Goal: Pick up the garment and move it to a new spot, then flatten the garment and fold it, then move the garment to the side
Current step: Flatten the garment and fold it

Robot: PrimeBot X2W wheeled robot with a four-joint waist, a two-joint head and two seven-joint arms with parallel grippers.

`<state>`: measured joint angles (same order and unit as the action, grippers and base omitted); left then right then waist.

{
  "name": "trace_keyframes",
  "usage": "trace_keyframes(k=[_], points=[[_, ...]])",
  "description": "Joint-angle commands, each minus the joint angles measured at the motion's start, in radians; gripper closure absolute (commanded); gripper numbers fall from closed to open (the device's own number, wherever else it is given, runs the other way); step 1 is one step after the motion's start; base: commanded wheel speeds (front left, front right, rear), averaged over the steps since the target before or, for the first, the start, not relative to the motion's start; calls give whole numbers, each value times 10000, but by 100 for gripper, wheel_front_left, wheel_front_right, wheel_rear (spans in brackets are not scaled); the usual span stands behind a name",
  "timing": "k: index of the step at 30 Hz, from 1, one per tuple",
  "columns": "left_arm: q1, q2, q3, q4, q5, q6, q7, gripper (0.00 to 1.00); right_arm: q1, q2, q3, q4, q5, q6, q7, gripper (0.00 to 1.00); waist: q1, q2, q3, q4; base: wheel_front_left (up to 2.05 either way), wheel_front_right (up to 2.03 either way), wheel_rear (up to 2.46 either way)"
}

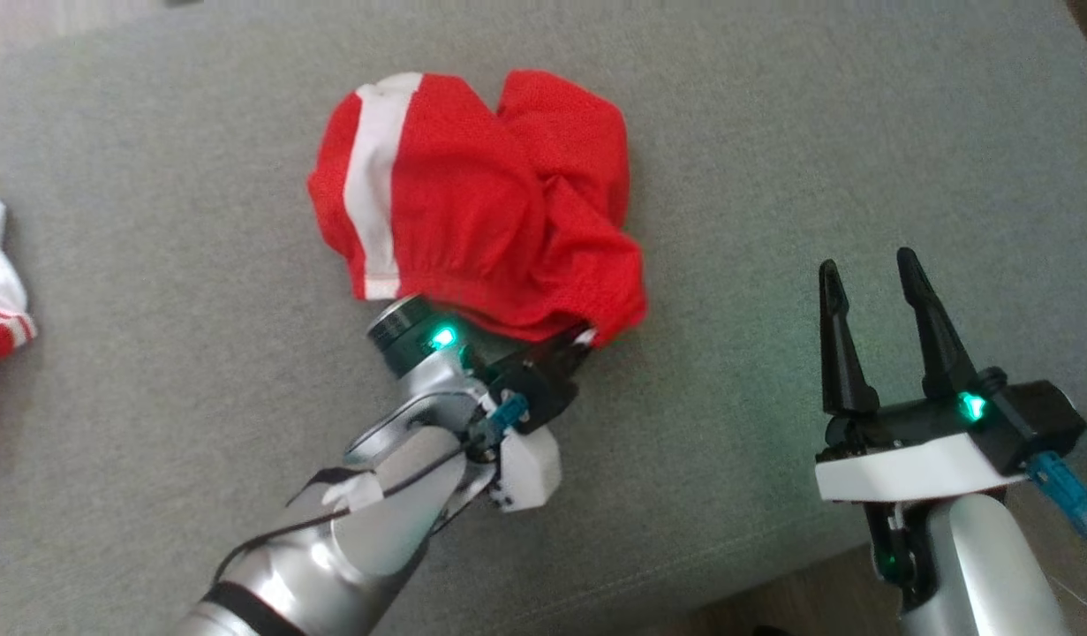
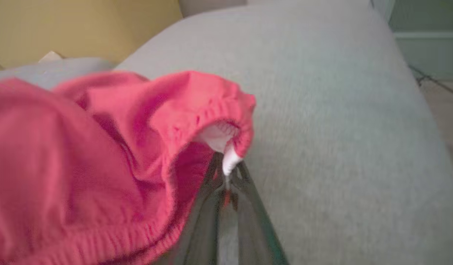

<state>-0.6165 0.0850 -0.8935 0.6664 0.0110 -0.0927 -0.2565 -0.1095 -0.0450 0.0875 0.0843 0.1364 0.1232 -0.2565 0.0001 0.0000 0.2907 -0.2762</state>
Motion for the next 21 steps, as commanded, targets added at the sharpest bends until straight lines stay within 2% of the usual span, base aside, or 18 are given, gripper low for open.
trace_keyframes(k=[1, 5, 8, 13, 14, 17, 21], points=[[-296, -46, 288, -745, -463, -158, -53, 100, 79, -53, 176, -239, 46, 75, -53, 0, -1, 0, -415, 230, 0, 0, 0], [-668, -161, 402, -1966, -2066, -364, -53, 100, 256, -52, 258, -125, 94, 75, -53, 0, -1, 0, -1030, 442, 0, 0, 0], [-1275, 57, -219, -2720, -3625, -374, -53, 100, 363, -52, 356, -76, 93, 75, -53, 0, -1, 0, -1414, 513, 0, 0, 0], [-1612, 1106, -583, -3724, -6093, -377, 116, 100, 637, -52, 279, -135, 43, 75, -53, 0, -1, 0, -1740, 897, 0, 0, 0], [-1612, 1106, -583, -3724, -6093, -377, 116, 100, 637, -52, 279, -135, 43, 75, -53, 0, -1, 0, -1740, 897, 0, 0, 0], [-989, 2039, -502, -4222, -6529, -352, 146, 100, 758, -52, 190, -186, 29, 75, -53, 0, -1, 0, -1655, 1284, 0, 0, 0], [540, 3078, -298, -4690, -6980, 132, 123, 100, 961, -52, -4, -148, -48, 75, -53, 0, -1, 0, -1446, 1990, 0, 0, 0]])
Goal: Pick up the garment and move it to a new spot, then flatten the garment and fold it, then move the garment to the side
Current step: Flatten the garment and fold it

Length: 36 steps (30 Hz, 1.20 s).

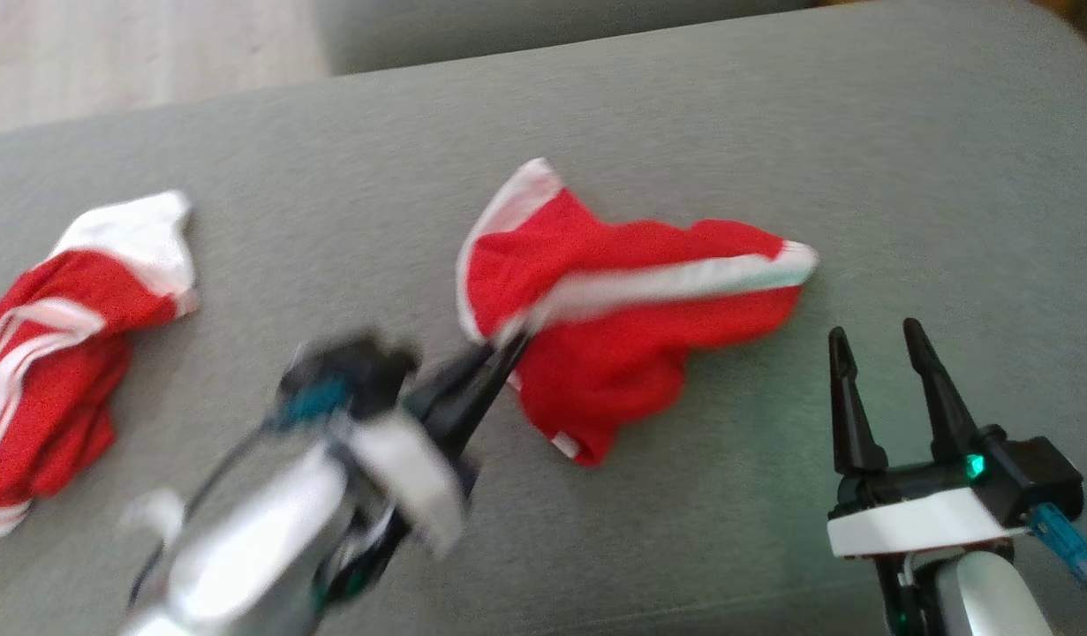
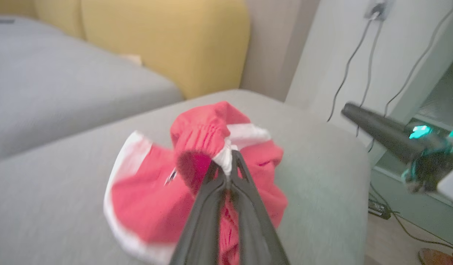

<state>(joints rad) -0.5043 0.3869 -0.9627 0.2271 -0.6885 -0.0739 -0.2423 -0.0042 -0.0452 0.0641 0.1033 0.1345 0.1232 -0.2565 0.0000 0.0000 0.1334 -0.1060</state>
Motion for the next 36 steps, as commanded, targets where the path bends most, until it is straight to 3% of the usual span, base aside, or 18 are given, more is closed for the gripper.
trace_keyframes(k=[1, 7, 15, 22, 29, 30, 32, 34, 36], points=[[-243, 294, 407, -345, -4, 78, -31, 100, -46, -51, 198, -307, -74, 75, -53, 0, 0, 0, 188, 495, 0, 0, 0], [929, 1081, 605, -295, 71, 648, -122, 100, -121, -51, 325, -30, -159, 75, -53, 0, 0, 0, 455, 1472, 0, 0, 0], [877, 982, 1357, 48, 463, 837, -188, 100, -281, -786, 591, 1402, 800, 75, -53, 0, 0, 0, 672, 2284, 0, 0, 0], [1094, 686, 2107, 124, 1020, 568, -192, 100, -412, -1445, 1891, 3054, 1525, 75, -53, 0, 0, 0, 708, 2299, 0, 0, 0], [1233, 377, 2420, 301, 1505, 231, -194, 100, -1056, -1433, 2528, 4212, 1851, 75, -53, 0, 0, 0, 749, 2378, 0, 0, 0], [1245, 341, 2452, 333, 1556, 190, -194, 100, -1130, -1428, 2606, 4313, 1833, 75, -53, 13, 0, 0, 749, 2392, 0, 0, 0], [1277, 293, 2517, 413, 1649, 107, -194, 100, -1241, -1425, 2788, 4532, 1853, 75, -53, 64, 0, 0, 730, 2417, 0, 0, 0], [1302, 263, 2585, 498, 1744, 46, -194, 100, -1330, -1455, 2891, 4706, 1886, 75, -53, 100, 0, 0, 690, 2436, 0, 0, 0], [1331, 239, 2671, 560, 1828, 2, -194, 100, -1359, -1510, 2940, 4883, 1948, 75, -53, 100, 0, 0, 631, 2428, 0, 0, 0]])
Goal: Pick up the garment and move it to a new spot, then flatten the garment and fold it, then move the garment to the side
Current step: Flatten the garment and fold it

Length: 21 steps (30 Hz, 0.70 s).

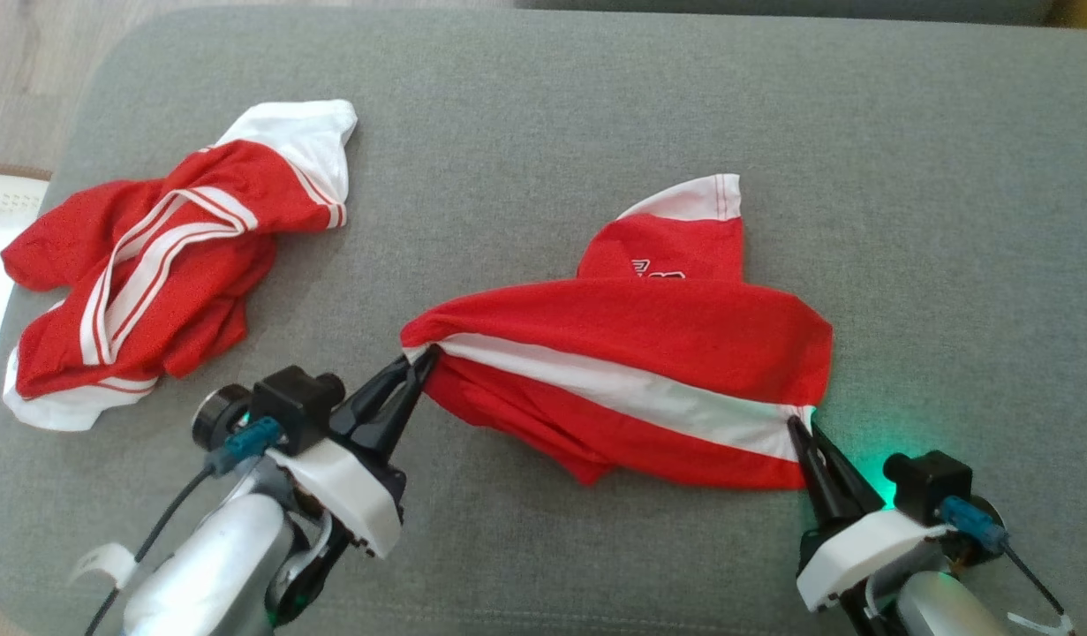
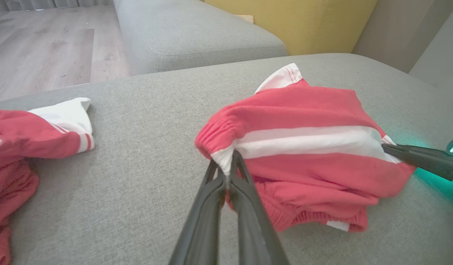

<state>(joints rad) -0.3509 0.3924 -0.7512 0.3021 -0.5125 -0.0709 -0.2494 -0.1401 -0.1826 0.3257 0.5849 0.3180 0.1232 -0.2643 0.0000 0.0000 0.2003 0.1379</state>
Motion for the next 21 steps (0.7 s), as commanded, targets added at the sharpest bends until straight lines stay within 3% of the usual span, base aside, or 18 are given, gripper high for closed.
trace_keyframes(k=[1, 6, 13, 17, 21], points=[[-177, 173, 606, -165, 100, -46, -123, 100, 2, -169, 358, 123, 144, 75, 25, 100, 0, 0, -81, -30, 0, 0, 0], [-44, 166, 781, -165, 207, -120, -123, 100, 119, -319, 48, -225, 63, 75, 25, 100, 0, 0, -278, -189, 0, 0, 0], [-242, 461, 1119, -826, -12, -359, -111, 100, 542, -505, -1307, -2668, -15, 75, 25, 100, 0, 0, -460, -691, 0, 0, 0], [-1316, 728, 1149, -1582, -526, -530, 272, 100, 21, -961, -1775, -4068, 574, 75, 234, 100, 0, 0, -231, -1020, 0, 0, 0], [-3235, 820, 995, -2146, -1018, -587, 805, 100, -1466, -1545, -2388, -5024, 1181, 75, 832, 100, 0, 0, 344, -1437, 0, 0, 0]])
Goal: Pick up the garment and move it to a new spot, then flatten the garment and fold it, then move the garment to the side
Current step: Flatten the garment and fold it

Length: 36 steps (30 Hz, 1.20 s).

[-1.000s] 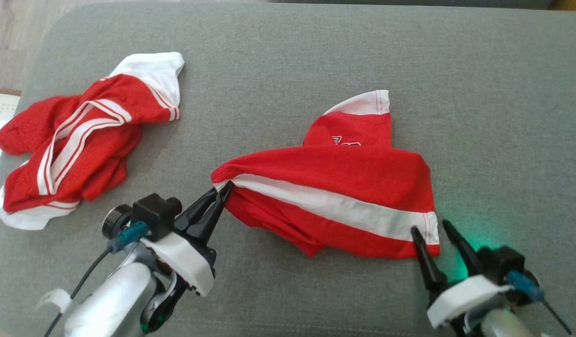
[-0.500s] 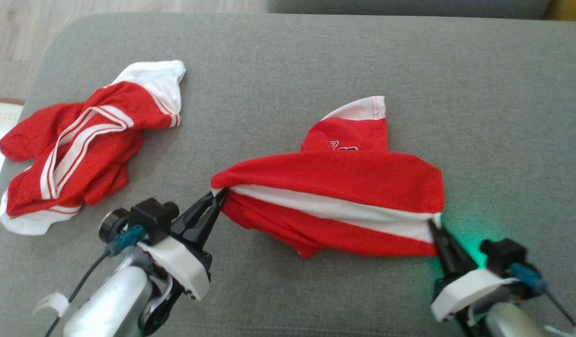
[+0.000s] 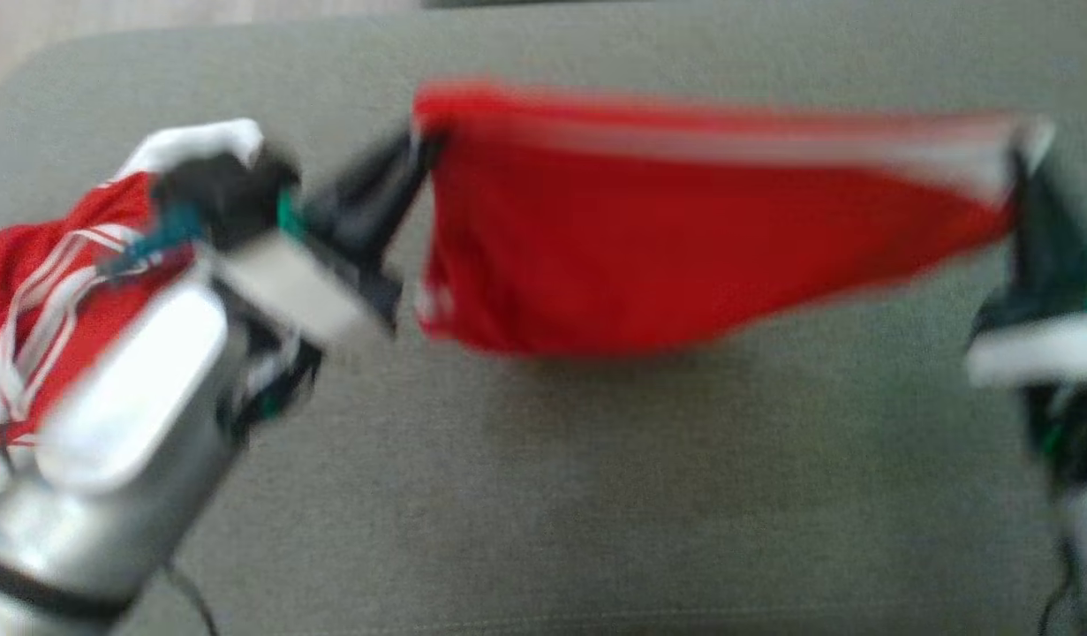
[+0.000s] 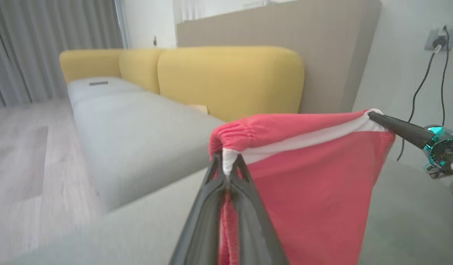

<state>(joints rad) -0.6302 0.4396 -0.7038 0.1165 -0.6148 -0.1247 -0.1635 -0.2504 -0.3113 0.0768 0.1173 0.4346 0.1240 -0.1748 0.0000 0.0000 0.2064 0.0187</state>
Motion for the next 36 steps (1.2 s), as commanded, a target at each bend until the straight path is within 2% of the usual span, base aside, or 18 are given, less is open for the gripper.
trace_keyframes(k=[1, 6, 8, 9, 13, 16, 19, 24, 25, 29, 33, 36], points=[[-1041, 363, 360, -380, -79, -51, 74, 100, -883, -375, -28, -442, 124, 67, 114, 100, 0, 0, 492, -382, 0, 0, 0], [-4089, 6, -352, 233, -552, -56, 32, 100, -3896, -732, -521, -30, -19, 67, 663, 100, 0, 0, 1545, -990, 0, 0, 0], [-5224, -271, -461, 855, -579, -57, -325, 100, -5066, -719, -666, 310, -263, 67, 622, 100, 0, 0, 1952, -1184, 0, 0, 0], [-6170, -608, -467, 1458, -515, -57, -689, 100, -6024, -731, -807, 649, -520, 67, 426, 100, 0, 0, 2283, -1320, 0, 0, 0], [-7348, -1148, -199, 2136, 24, -58, -966, 100, -7208, -715, -1191, 1010, -881, 67, -74, 100, 0, 0, 2783, -1501, 0, 0, 0], [-7232, -1450, 282, 1637, 511, -58, -977, 100, -7441, -710, -1549, 1019, -999, 67, -376, 100, 0, 0, 3030, -1528, 0, 0, 0], [-6387, -1367, 74, 1178, 641, -58, -979, 100, -6865, -615, -1694, 822, -1067, 67, -549, 100, 0, 0, 3056, -1495, 0, 0, 0], [-4233, -999, -545, 723, 629, -59, -981, 100, -4567, -197, -1971, 182, -1101, 67, -575, 100, 0, 0, 2752, -1300, 0, 0, 0], [-4233, -999, -545, 723, 629, -59, -981, 100, -4567, -197, -1971, 182, -1101, 67, -575, 100, 0, 0, 2752, -1300, 0, 0, 0], [-2222, -820, -704, 322, 932, -59, -981, 100, -2248, 326, -2374, -539, -1119, 67, -467, 100, 0, 0, 2282, -1182, 0, 0, 0], [-137, -725, -227, -253, 1522, -27, -982, 100, 74, 952, -2764, -1667, -1046, 67, -282, 100, 0, 0, 1745, -1151, 0, 0, 0], [1399, -604, 374, -871, 2008, 190, -982, 100, 1519, 1295, -2747, -2318, -924, 67, -67, 100, 0, 0, 1345, -1130, 0, 0, 0]])
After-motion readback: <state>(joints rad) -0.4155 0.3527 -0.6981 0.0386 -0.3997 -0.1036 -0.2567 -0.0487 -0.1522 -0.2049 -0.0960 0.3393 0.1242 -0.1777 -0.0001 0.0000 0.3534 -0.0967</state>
